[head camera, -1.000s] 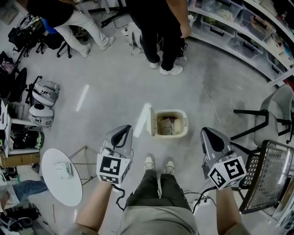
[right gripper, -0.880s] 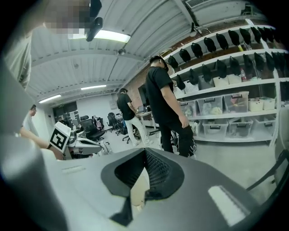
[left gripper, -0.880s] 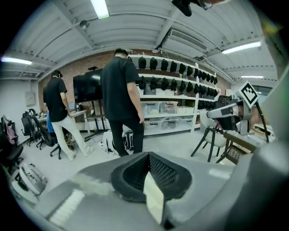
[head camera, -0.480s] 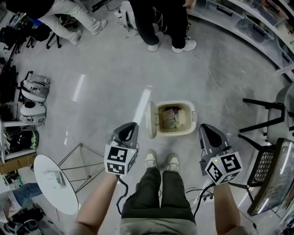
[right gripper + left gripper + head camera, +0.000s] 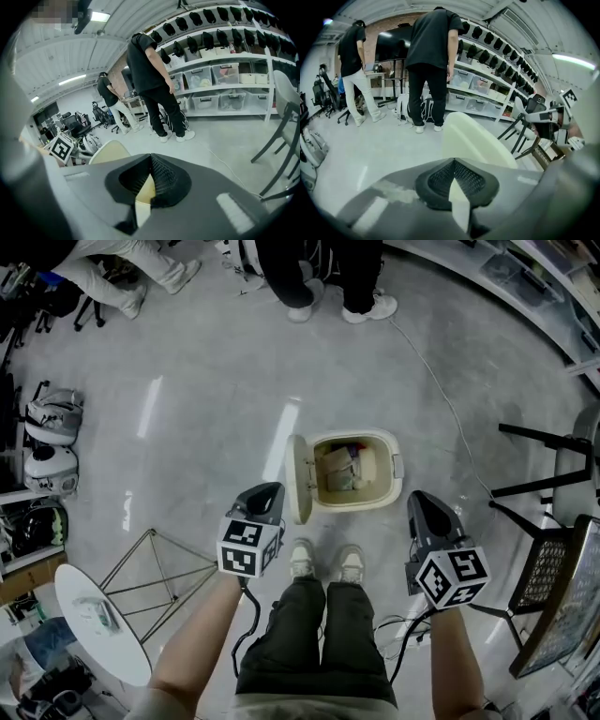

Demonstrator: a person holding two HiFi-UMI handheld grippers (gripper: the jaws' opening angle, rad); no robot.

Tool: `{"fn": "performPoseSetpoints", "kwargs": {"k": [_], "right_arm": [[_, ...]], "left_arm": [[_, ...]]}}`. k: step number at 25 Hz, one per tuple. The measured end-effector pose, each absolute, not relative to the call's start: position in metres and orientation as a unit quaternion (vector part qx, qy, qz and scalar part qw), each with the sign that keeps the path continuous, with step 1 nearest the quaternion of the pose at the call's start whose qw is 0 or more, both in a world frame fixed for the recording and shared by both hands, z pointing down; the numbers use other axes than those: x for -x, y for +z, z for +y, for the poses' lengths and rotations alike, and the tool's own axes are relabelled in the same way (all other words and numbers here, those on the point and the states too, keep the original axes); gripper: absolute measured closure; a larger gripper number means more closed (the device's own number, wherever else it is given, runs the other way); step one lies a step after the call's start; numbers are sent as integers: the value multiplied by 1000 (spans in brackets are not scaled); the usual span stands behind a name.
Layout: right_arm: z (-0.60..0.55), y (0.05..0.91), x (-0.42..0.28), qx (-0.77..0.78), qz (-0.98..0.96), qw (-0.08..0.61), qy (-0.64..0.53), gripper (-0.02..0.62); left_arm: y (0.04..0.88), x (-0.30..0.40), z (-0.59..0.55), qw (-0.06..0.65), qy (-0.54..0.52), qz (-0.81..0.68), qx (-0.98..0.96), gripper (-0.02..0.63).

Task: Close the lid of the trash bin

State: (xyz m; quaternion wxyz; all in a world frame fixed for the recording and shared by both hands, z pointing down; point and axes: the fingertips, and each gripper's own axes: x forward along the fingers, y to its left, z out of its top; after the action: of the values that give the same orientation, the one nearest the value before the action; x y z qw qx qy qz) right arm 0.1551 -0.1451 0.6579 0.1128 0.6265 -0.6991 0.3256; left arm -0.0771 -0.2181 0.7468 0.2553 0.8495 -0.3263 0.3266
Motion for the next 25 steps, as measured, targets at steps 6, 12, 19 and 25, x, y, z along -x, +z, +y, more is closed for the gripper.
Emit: {"fn": "performPoseSetpoints", "kwargs": {"k": [6,12,19,25], "right_arm": [[-142,660,-170,-636,-688,108,331,592],[-132,675,-188,-650,-672,101,341,592],[-111,707,-210,-663,-652,93,356,592],[-97,746,-221,-669,-639,85,370,592]], "left_arm": [[733,26,-207,244,304,-263,-883,604],[794,-24,-181,220,384,-199,-874,604],[847,-56,-170,213,403,-154,-877,604],[892,-75,-166,222,410,-152,-872,603]]}}
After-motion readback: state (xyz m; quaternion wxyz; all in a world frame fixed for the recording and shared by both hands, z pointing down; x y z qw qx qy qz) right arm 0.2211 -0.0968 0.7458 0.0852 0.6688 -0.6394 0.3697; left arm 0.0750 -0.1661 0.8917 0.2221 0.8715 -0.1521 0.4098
